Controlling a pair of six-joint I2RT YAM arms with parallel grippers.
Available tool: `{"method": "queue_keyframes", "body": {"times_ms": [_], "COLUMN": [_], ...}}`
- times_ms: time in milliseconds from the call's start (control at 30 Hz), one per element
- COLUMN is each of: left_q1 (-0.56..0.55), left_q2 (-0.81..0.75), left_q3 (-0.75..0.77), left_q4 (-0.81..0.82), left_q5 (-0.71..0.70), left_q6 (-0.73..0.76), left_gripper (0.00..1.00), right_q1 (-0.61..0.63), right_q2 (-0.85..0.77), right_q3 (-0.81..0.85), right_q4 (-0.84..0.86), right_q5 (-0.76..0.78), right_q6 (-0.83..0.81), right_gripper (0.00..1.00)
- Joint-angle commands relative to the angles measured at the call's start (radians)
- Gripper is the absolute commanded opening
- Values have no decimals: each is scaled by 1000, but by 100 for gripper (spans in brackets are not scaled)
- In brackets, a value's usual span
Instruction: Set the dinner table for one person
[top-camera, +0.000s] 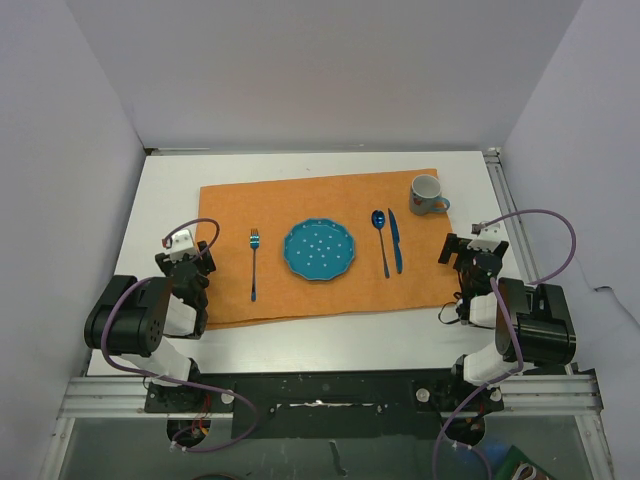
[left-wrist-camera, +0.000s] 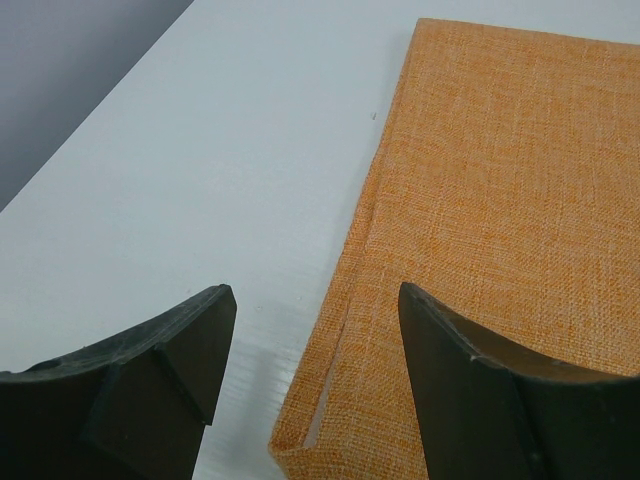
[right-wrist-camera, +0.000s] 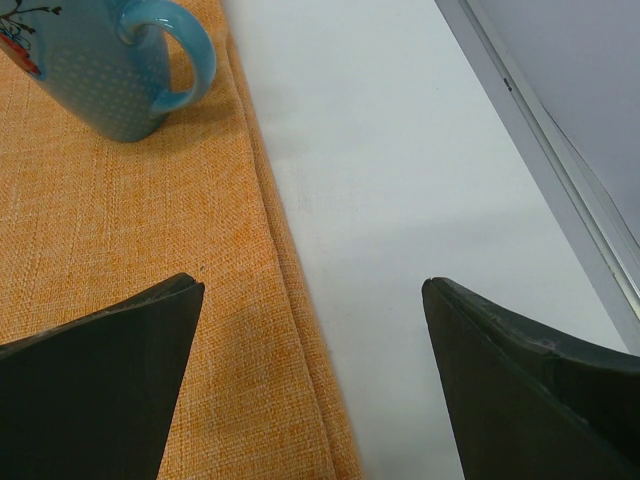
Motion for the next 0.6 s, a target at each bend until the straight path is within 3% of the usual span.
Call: {"method": "queue_keyframes", "body": {"times_ms": [0,200,300,433,500,567], "left_q1": [6,6,6,-8,-16,-56], "left_q2": [3,3,1,-32,-37,-100], "left_q3": [30,29,27,26,9,44], "left_q4": [57,57,61,25,76,-43], "left_q5": [-11,-11,-14,-76,-62,-190], "left_q6": [-16,-16,-15,-25,11,25], "left_gripper": [68,68,68,68,68,68], "right_q1": [7,7,23,36,28,37], "right_q2": [4,4,-50,-262,-287,-275], "right_q3": [11,10,21,198,323,411], "right_q4": [87,89,30,-409,-672,-797], "right_q5": [13,13,133,222,192,175], "right_q6": [-9,-10,20,127,202,204], "right_gripper": [98,98,98,98,98,98]}}
